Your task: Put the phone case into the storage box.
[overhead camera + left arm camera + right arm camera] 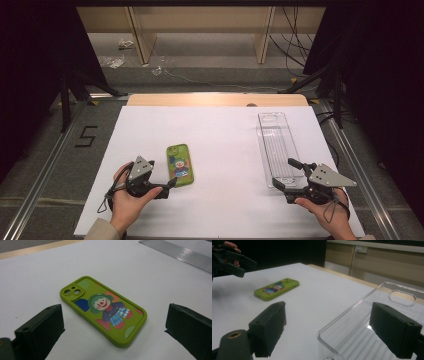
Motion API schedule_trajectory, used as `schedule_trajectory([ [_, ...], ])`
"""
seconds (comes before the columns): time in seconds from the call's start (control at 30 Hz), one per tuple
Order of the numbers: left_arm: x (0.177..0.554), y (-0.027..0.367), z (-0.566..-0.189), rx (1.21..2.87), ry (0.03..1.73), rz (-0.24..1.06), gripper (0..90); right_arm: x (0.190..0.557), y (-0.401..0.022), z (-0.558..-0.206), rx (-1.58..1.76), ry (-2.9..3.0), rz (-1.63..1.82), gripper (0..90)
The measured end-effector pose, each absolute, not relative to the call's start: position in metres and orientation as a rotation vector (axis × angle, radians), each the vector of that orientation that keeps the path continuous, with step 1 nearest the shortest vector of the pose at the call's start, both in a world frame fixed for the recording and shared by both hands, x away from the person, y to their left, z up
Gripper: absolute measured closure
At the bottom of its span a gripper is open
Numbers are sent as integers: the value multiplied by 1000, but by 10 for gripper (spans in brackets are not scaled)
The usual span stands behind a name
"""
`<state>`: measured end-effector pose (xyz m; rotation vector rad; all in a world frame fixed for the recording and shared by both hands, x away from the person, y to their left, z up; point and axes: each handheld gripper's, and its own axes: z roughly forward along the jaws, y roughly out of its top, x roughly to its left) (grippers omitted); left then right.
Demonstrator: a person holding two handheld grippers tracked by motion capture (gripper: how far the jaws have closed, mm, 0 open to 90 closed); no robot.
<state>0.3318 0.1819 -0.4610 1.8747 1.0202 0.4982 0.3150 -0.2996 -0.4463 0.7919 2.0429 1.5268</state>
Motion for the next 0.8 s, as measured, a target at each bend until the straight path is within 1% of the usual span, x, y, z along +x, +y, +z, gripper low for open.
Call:
schedule_trajectory([
  [0.2,332,181,-460,1869,1024,502,36,315,-299,-446,789,2040,1529,149],
  [0.23,332,181,-460,1868,1026,505,66,315,-299,-446,787,2042,1527,149],
  [0.27,332,181,-460,1864,1030,510,66,315,-299,-446,787,2042,1527,149],
  [0.3,333,180,-458,1853,1023,520,147,315,-298,-446,788,2041,1529,150],
  [0.33,333,180,-458,1853,1023,520,195,315,-298,-446,788,2041,1529,150],
  [0.4,334,177,-455,1853,1019,543,345,315,-299,-446,790,2040,1532,150],
  [0.43,336,172,-453,1850,1014,556,451,315,-299,-446,793,2039,1532,150],
  [0.5,337,169,-452,1854,1008,558,627,315,-299,-446,794,2039,1531,151],
  [0.53,338,167,-452,1862,996,560,627,315,-299,-446,794,2039,1533,151],
  [0.57,340,161,-452,1882,984,558,767,316,-299,-446,791,2038,1533,152],
  [0.63,342,158,-452,1892,981,557,863,316,-299,-446,791,2039,1533,153],
  [0.67,343,155,-453,1900,982,549,863,316,-299,-446,791,2039,1533,153],
  [0.7,344,152,-453,1914,982,536,894,316,-299,-446,792,2041,1532,153],
  [0.73,348,146,-455,1939,983,507,898,316,-299,-446,792,2040,1533,154],
  [0.8,350,143,-455,1950,984,494,899,316,-299,-446,792,2041,1533,154],
])
